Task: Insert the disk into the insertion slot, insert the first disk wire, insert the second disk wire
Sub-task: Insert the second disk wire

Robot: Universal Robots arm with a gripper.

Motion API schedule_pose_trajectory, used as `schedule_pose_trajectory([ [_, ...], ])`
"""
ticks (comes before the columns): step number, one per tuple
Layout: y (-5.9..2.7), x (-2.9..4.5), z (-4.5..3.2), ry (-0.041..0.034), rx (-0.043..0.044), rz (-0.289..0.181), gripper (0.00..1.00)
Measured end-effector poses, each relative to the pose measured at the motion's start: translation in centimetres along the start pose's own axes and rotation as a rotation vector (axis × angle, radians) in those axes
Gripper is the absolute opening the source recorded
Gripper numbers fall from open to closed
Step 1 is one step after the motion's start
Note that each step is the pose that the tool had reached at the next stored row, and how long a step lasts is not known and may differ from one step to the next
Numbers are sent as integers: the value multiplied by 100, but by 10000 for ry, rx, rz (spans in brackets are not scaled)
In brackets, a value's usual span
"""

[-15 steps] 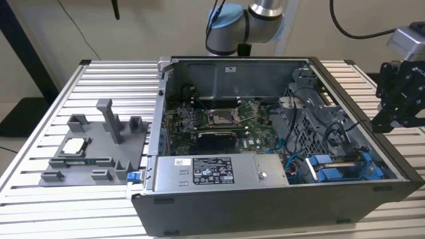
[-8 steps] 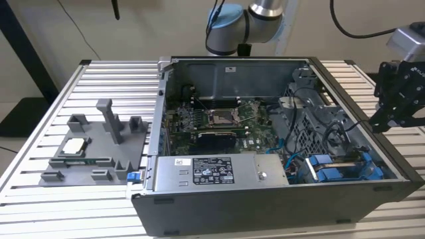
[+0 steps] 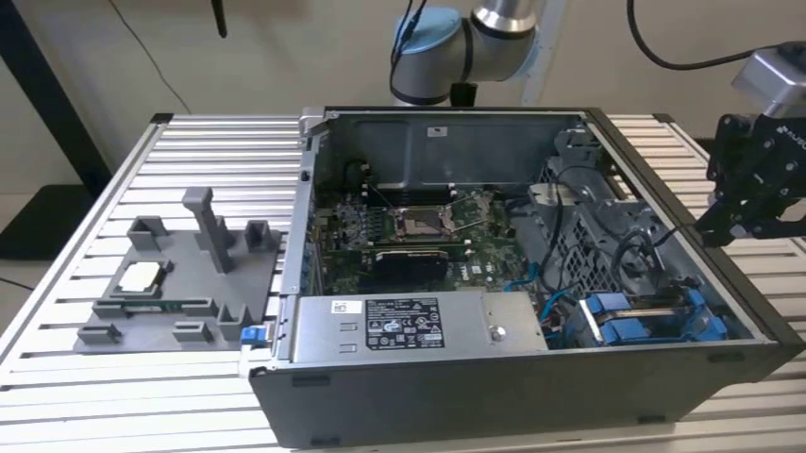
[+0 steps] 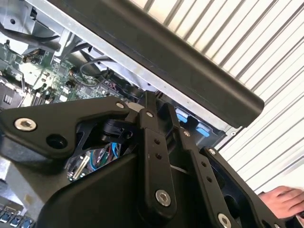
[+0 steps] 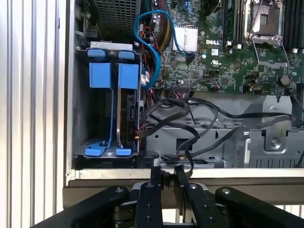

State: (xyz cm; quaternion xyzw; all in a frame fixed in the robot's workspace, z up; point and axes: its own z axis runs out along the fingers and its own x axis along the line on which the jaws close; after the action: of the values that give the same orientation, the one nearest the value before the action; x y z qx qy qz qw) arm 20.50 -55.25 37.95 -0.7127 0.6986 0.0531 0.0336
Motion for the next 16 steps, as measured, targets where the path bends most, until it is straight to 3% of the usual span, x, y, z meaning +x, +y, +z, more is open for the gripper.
schedule_pose_trajectory([
  [3,0,0,2,-99,2,-2,24],
  [4,1,-1,3,-108,2,-2,18],
  [11,15,-1,-3,-119,3,0,16],
  [16,123,-6,-25,-118,8,-2,16],
])
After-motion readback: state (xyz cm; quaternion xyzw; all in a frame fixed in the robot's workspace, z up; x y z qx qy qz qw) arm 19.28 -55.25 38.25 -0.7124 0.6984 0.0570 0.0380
